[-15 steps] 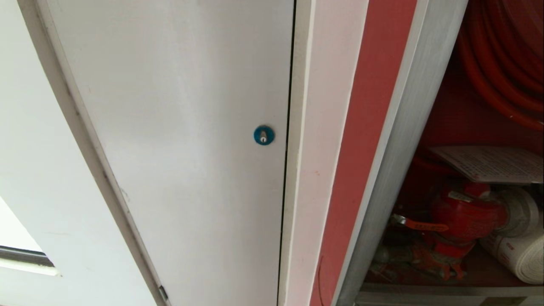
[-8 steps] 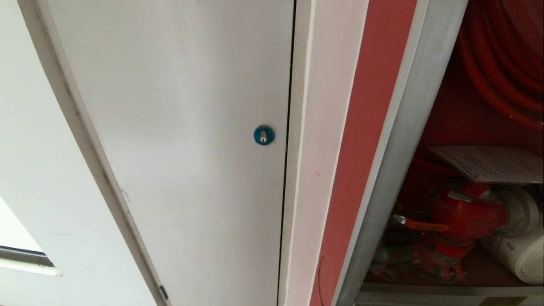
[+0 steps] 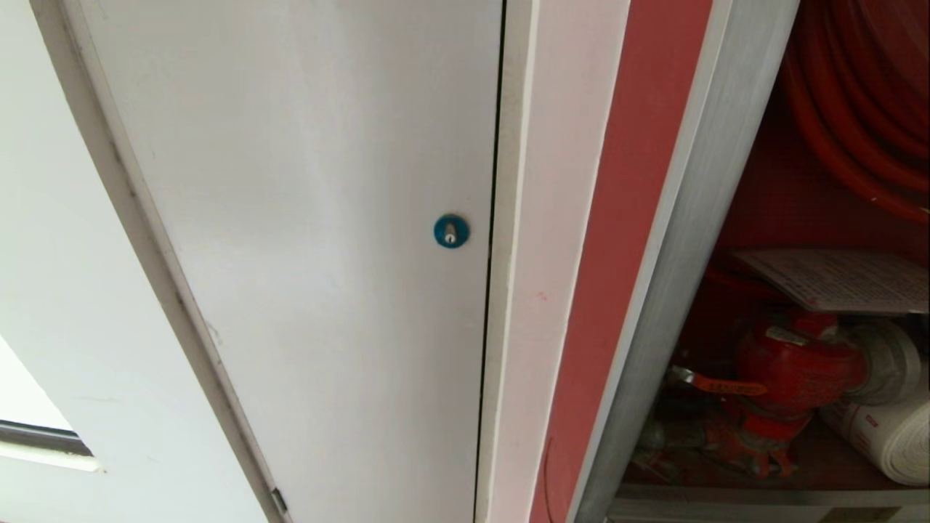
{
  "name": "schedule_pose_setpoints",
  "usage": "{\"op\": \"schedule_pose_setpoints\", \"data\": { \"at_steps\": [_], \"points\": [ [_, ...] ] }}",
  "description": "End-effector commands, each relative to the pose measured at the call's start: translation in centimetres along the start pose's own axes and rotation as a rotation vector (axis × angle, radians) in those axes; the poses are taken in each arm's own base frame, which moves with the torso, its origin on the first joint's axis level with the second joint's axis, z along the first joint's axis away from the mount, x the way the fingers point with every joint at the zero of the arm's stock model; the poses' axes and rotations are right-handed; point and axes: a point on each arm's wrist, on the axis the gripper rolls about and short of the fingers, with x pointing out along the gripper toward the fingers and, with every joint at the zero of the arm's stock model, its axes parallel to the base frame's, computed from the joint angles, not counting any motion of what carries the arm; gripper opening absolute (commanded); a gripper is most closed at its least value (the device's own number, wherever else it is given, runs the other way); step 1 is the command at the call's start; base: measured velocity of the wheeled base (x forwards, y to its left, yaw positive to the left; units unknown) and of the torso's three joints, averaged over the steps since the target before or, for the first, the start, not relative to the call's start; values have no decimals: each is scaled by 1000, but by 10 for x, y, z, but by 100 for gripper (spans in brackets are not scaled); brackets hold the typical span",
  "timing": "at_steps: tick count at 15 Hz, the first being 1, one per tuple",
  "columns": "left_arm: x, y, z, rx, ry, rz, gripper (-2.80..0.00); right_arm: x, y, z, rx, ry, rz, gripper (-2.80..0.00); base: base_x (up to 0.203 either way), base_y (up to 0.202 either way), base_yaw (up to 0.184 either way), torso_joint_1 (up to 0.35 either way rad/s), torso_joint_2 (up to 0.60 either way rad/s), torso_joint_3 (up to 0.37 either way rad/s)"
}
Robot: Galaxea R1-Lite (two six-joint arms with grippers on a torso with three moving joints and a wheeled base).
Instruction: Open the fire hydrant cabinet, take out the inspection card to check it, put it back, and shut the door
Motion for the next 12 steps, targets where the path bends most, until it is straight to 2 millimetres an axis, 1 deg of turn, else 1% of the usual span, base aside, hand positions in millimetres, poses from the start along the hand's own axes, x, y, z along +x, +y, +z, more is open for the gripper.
{"op": "schedule_pose_setpoints", "data": {
  "at_steps": [1,2,5,7,10,12],
  "points": [
    [1,0,-2,0,7,1,-280,6,-1,6,-34,42,7,-280,0,0,0,0,0,0],
    [1,0,-2,0,7,1,-280,9,-1,10,-63,59,11,-280,0,0,0,0,0,0],
    [1,0,-2,0,7,1,-280,12,-5,30,-89,54,-7,-280,0,0,0,0,0,0],
    [1,0,-2,0,7,1,-280,17,-7,36,-119,87,-50,-280,0,0,0,0,0,0],
    [1,0,-2,0,7,1,-280,21,-9,48,-161,99,-49,-280,0,0,0,0,0,0],
    [1,0,-2,0,7,1,-280,27,-11,58,-173,118,-42,-280,0,0,0,0,0,0]
  ]
}}
